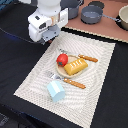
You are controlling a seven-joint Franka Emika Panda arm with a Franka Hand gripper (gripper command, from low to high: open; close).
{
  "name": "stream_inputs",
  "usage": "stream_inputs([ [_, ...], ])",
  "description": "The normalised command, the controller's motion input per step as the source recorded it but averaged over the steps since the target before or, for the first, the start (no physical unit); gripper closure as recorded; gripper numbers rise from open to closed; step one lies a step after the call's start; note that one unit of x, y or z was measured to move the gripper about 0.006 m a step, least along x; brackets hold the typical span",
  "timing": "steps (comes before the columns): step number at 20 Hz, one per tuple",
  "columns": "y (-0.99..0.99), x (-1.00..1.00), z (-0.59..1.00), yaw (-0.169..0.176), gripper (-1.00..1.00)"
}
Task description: Interact with the objects in diverse but meaningful ways.
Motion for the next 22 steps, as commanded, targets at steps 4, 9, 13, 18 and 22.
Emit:
stream_inputs([
  [4, 0.29, -0.75, -0.21, -0.023, -1.00],
  [9, 0.27, -0.45, -0.07, -0.045, -1.00],
  [13, 0.25, -0.27, -0.06, -0.033, -1.00],
  [18, 0.19, -0.18, -0.07, -0.003, -1.00],
  [22, 0.24, -0.29, -0.16, 0.005, -1.00],
])
